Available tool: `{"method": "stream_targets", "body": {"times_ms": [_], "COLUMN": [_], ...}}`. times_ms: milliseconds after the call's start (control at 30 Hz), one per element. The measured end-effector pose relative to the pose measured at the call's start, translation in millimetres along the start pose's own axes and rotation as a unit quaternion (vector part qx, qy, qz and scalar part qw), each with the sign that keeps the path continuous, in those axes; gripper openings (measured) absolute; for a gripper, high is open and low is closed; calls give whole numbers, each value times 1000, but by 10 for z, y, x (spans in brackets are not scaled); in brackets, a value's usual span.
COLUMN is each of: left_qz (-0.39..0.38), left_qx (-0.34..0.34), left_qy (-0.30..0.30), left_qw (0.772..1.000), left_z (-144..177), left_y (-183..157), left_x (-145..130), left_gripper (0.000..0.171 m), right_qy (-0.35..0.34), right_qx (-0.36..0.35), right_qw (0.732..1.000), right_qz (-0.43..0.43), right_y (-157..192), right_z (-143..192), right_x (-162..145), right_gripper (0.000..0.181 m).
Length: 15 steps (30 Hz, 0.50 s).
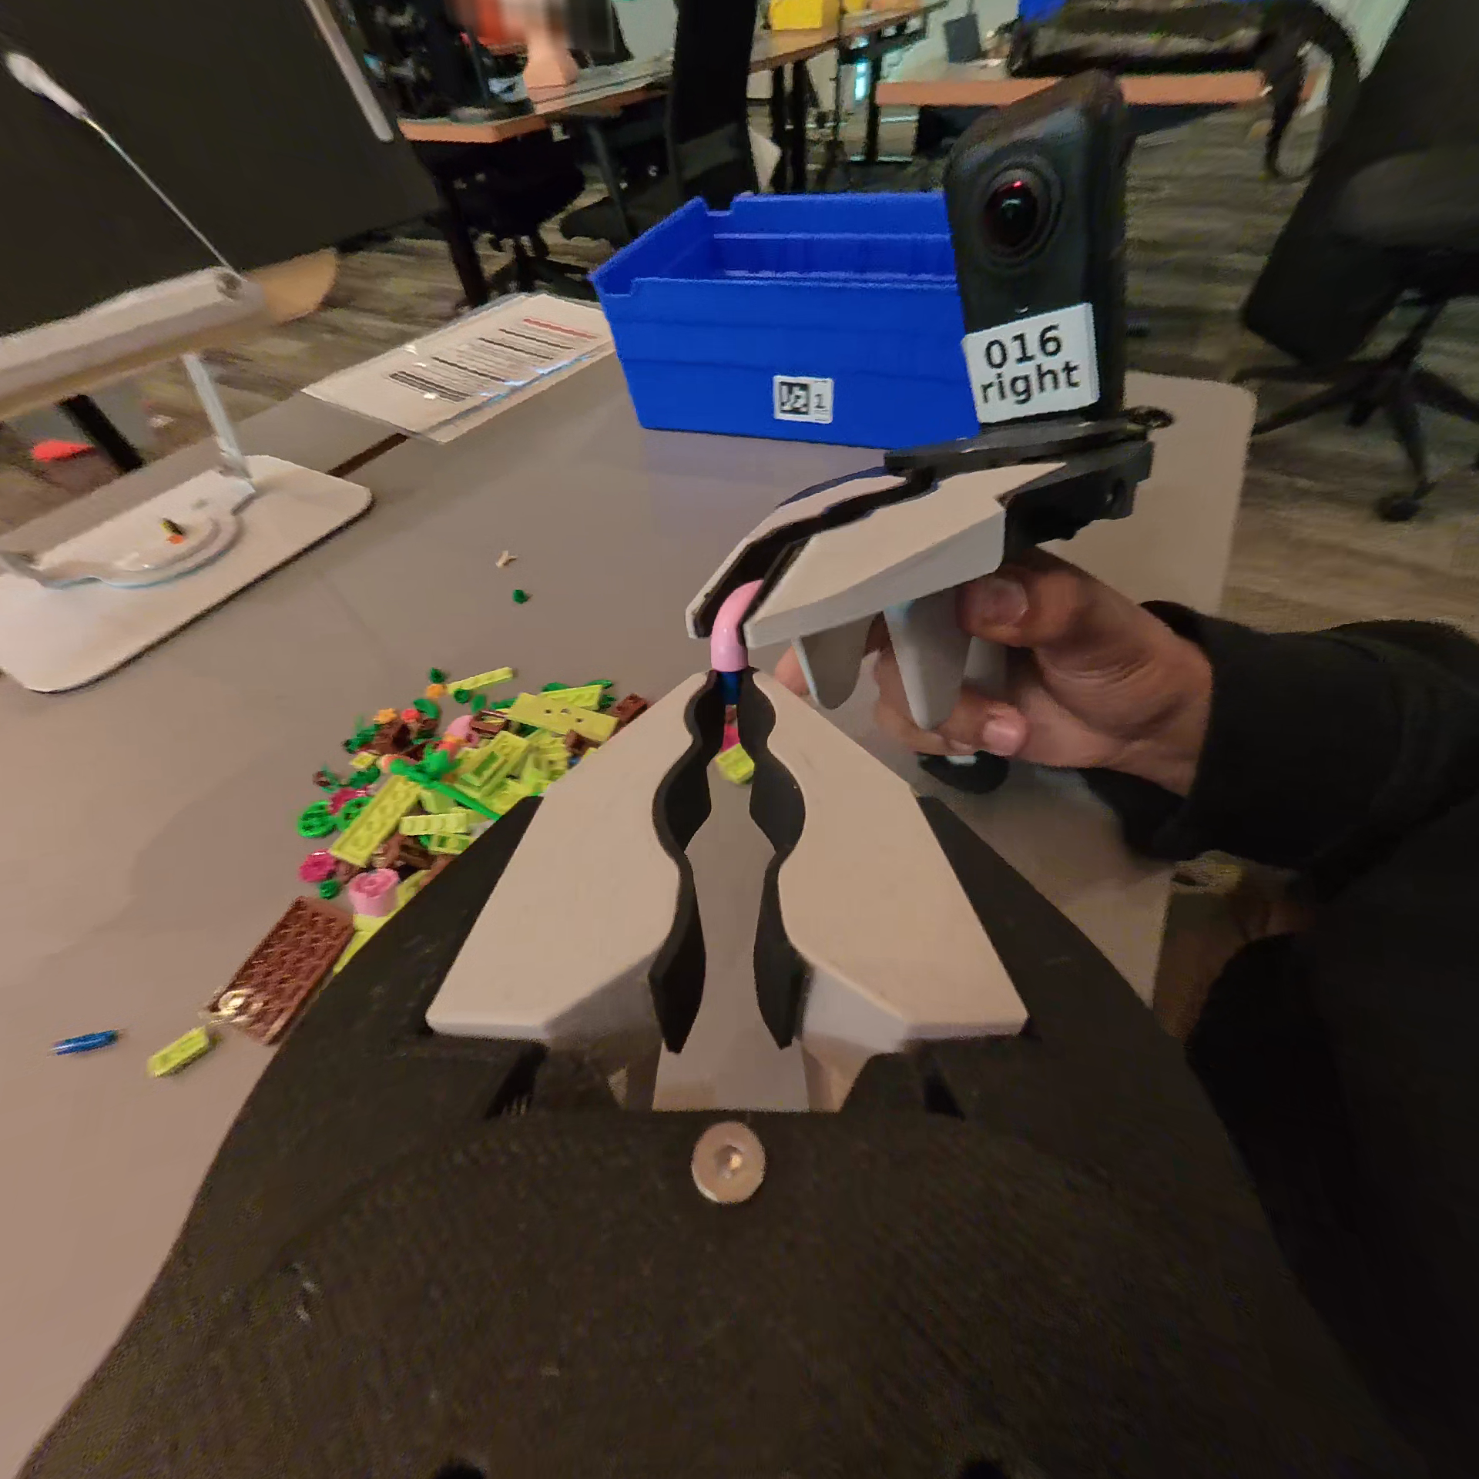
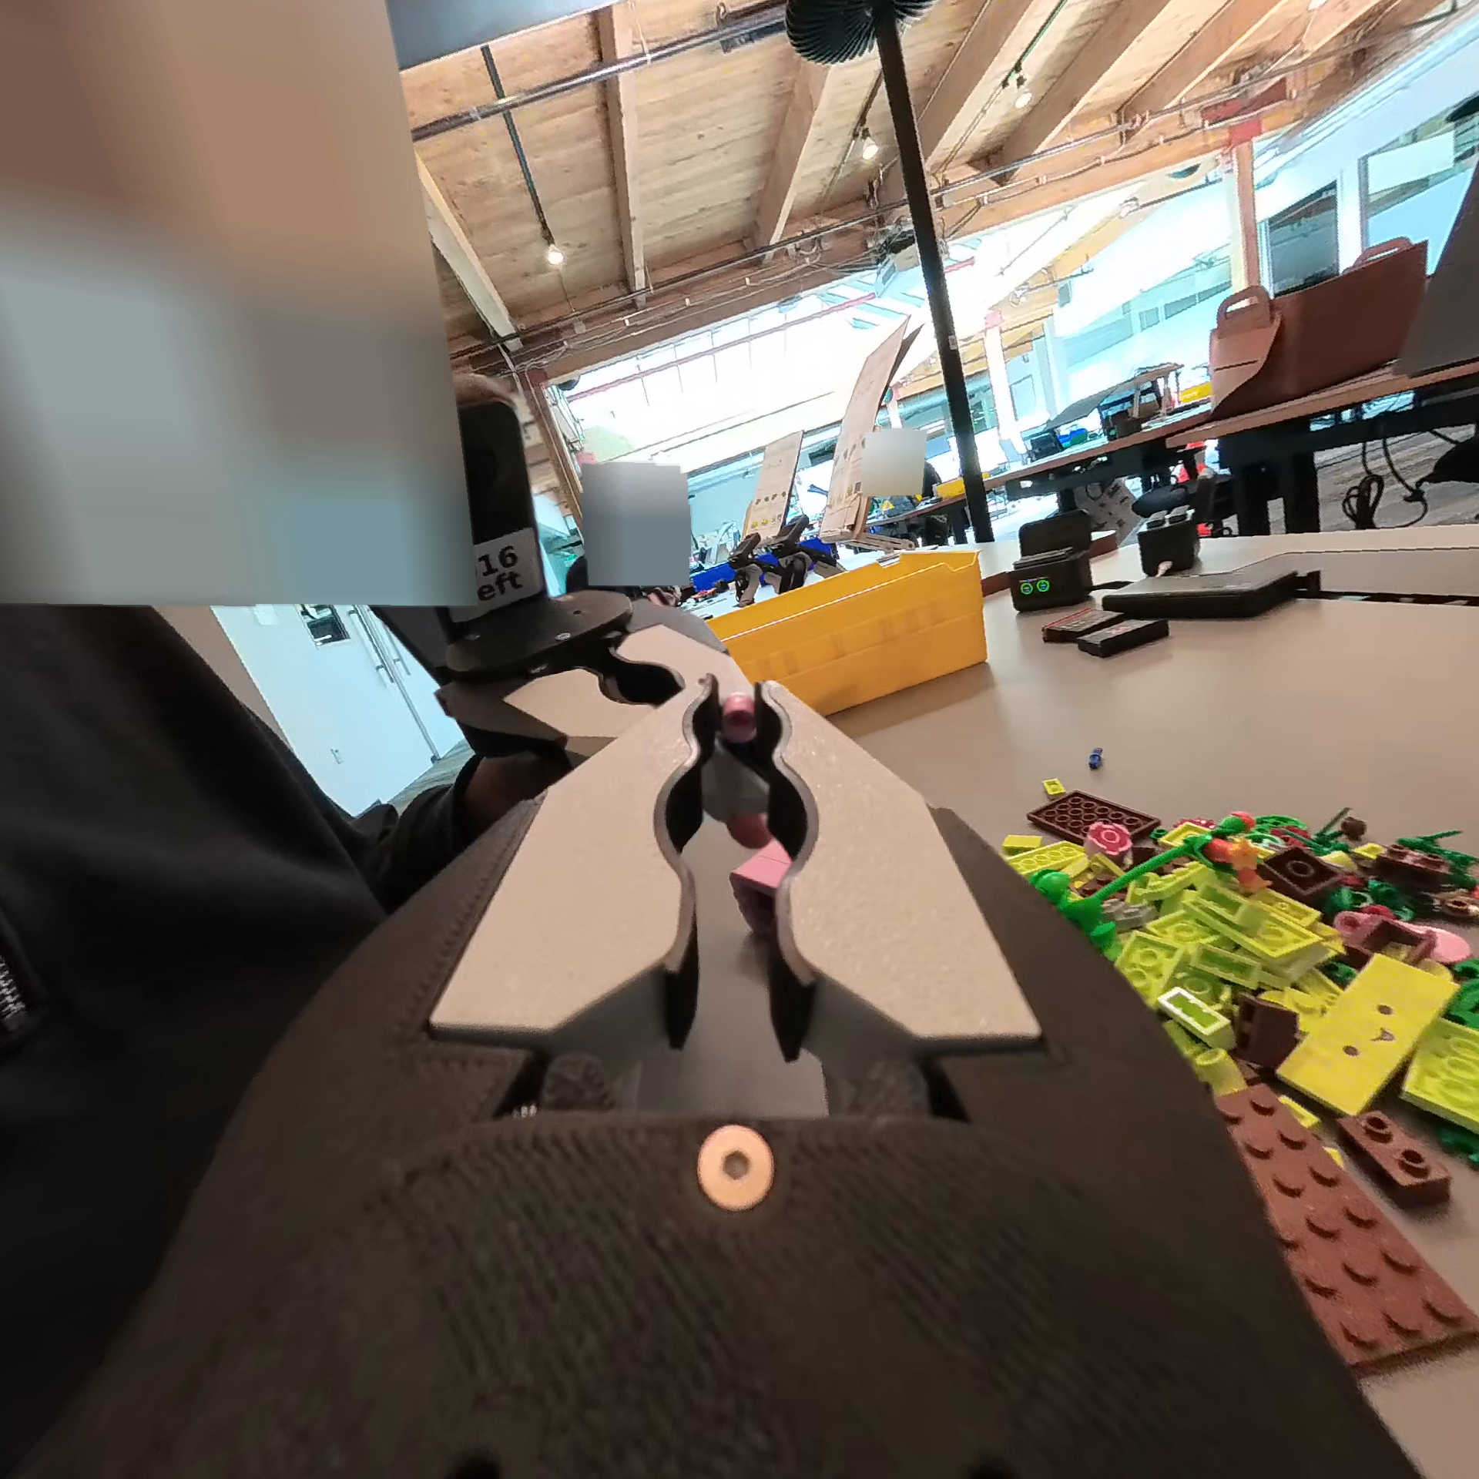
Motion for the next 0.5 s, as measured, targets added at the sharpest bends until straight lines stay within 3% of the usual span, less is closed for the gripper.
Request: {"method": "stream_targets", "body": {"times_ms": [133,233,500], "left_qz": [-47,-57,-60], "left_qx": [27,26,24], "left_qy": [18,28,70], "left_qw": [998,998,995], "left_z": [5,-7,6], "left_y": [24,6,10], "left_x": [-24,-43,-108], "left_gripper": [0,0,0], "right_qy": [24,27,71], "right_qx": [-3,-3,-12], "right_qw": [1000,1000,997], "right_qz": [-7,-16,-7], "right_y": [-24,-36,-46], "right_z": [-22,-9,-18], "right_x": [-67,-70,-157], "right_gripper": [14,5,5]}}
Point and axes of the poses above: each gripper's, where its closed fingertips meet, z back along the fingers, x out of its top, y = z × x across the jaws, the point moved 4 cm from there along z, back along the fingers, and after that the axes turned 5 degrees about -y, right-handed, at the moved point
